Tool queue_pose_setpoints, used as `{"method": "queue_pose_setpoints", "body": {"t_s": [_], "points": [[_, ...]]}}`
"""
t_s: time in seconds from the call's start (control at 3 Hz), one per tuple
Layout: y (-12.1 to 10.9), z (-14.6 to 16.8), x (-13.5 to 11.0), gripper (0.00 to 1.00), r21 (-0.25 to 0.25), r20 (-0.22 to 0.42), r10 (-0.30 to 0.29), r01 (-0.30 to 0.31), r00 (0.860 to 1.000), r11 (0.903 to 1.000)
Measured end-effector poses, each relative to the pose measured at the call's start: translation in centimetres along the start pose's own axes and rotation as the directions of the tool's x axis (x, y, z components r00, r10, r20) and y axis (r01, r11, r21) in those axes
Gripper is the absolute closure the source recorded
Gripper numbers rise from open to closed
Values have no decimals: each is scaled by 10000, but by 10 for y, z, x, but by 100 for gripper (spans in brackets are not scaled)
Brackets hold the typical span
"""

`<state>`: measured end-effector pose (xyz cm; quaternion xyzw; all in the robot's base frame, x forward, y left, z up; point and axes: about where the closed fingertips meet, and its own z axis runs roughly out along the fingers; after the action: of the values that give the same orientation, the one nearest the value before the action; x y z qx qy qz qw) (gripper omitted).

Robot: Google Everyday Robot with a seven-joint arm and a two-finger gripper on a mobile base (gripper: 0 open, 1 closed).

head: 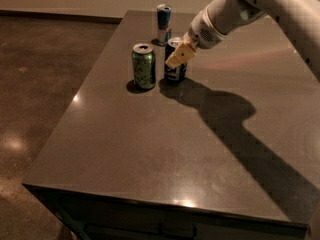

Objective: Move pepsi can near green can

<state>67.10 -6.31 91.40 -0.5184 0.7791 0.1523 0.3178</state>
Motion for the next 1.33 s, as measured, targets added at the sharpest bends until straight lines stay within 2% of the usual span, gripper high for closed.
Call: {"method": "queue_pose_setpoints", "body": {"t_s": [0.33,1.0,1.33], "points": [[10,9,-2,53,-200,-43,-372,371,9993,9991],[18,16,-5,7,-454,51,-576,577,9983,9973],[19,18,-5,0,-482,44,-581,582,9983,9971]]}}
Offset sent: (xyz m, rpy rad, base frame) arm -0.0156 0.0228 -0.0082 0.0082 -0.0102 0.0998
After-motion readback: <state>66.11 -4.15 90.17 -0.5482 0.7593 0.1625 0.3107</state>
